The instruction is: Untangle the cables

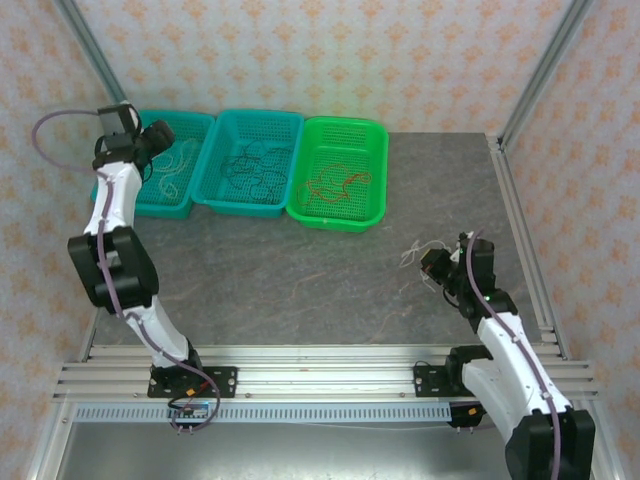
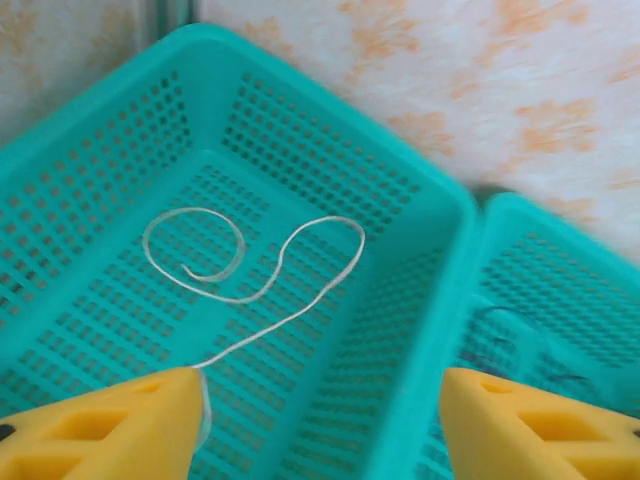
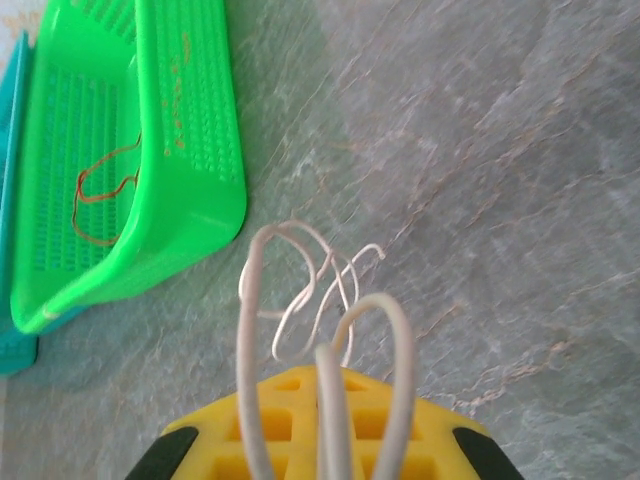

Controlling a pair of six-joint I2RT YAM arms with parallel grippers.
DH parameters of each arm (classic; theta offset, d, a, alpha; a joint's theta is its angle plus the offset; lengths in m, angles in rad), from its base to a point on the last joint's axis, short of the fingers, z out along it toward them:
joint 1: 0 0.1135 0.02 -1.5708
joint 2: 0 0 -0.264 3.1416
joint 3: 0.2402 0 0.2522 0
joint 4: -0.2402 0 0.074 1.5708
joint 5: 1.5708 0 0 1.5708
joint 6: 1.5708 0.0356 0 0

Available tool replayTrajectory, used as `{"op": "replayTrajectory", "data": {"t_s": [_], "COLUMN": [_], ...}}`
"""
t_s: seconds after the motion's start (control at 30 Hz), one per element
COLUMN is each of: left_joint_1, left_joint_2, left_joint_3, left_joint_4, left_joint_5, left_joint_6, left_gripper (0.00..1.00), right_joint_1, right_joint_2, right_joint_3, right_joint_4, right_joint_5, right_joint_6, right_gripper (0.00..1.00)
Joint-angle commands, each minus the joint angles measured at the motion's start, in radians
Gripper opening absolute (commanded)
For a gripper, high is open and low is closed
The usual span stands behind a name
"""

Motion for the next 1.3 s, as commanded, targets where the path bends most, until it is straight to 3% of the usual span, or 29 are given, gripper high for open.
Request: {"op": "replayTrajectory", "data": {"t_s": [0.0,0.17,0.33,0.53,0.67,0.77,0.87,1.07,1.27], "left_joint_1": [-0.035,-0.182,-0.439,-0.732,-0.871,-0.922,-0.936,-0.961,-0.967], "left_joint_2": [-0.207,-0.425,-0.612,-0.744,-0.771,-0.756,-0.713,-0.520,-0.388], "left_joint_3": [-0.103,-0.244,-0.401,-0.653,-0.804,-0.898,-0.993,-1.028,-1.038], "left_joint_4": [0.234,0.202,0.144,0.148,0.198,0.248,0.347,0.450,0.610], "left_joint_5": [0.100,0.115,0.150,0.244,0.236,0.162,0.157,0.131,-0.094], "left_joint_6": [-0.139,-0.080,0.088,0.231,0.238,0.171,0.138,0.139,0.104], "left_gripper": [0.63,0.61,0.60,0.60,0.60,0.60,0.60,0.60,0.59], "right_joint_1": [0.043,0.118,0.215,0.331,0.384,0.415,0.442,0.472,0.479], "right_joint_2": [0.032,0.116,0.212,0.347,0.427,0.476,0.500,0.511,0.489], "right_joint_3": [0.054,0.087,0.107,0.166,0.220,0.257,0.283,0.306,0.302], "right_joint_4": [0.047,0.105,0.212,0.304,0.318,0.320,0.327,0.346,0.337], "right_joint_5": [-0.059,-0.118,-0.176,-0.268,-0.300,-0.329,-0.347,-0.378,-0.385], "right_joint_6": [-0.025,-0.028,-0.020,-0.037,-0.055,-0.065,-0.065,-0.052,-0.043], "right_gripper": [0.00,0.00,0.00,0.00,0.00,0.00,0.00,0.00,0.00]}}
